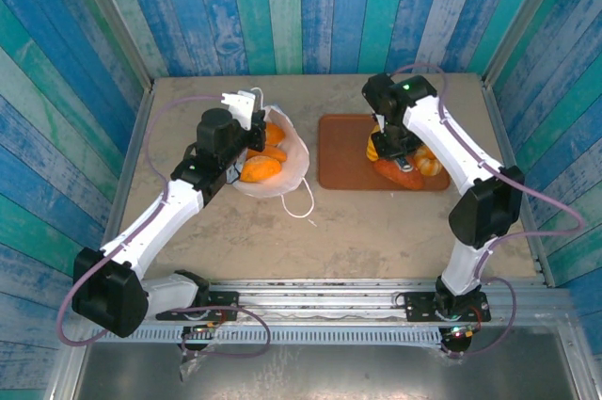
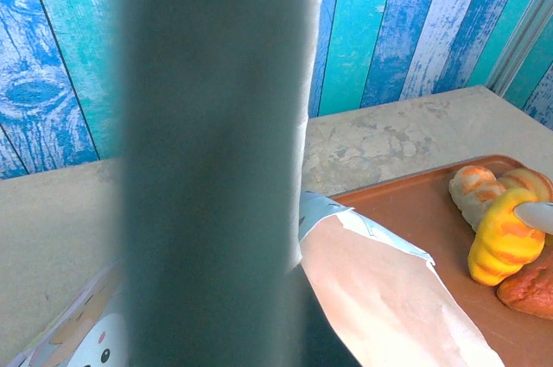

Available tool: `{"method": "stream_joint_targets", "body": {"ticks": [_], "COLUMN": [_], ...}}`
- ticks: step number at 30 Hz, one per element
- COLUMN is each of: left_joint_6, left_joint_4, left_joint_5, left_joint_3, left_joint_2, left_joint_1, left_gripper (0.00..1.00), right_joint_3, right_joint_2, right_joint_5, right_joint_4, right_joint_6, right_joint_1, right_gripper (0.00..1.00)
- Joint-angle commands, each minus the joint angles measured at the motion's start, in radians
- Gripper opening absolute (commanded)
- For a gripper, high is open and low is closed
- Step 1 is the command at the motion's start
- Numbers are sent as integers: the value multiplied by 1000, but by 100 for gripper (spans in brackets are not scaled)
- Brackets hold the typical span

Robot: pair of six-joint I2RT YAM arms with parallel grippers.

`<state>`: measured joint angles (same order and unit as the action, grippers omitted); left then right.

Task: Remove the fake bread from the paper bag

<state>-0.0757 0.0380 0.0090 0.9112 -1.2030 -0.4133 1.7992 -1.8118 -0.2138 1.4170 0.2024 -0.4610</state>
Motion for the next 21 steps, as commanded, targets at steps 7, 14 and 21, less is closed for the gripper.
{"method": "stream_joint_targets", "body": {"ticks": [7, 14, 21], "left_joint_6": [-4, -4, -4], "left_joint_4": [60, 58, 61], "left_joint_5": [6, 10, 8], "left_joint_3": [3, 8, 11], "left_joint_2": [0, -6, -9], "left_joint_1": [-2, -2, -2], "left_gripper": [0, 0, 0], "right_joint_3": [29, 84, 147], "right_joint_2": [-58, -138, -195], "right_joint_5": [-12, -33, -30], "right_joint_4": [-25, -50, -60], "right_joint_6": [-39, -59, -68], "right_joint_1": [24, 47, 77], "right_gripper": [25, 34, 35]}}
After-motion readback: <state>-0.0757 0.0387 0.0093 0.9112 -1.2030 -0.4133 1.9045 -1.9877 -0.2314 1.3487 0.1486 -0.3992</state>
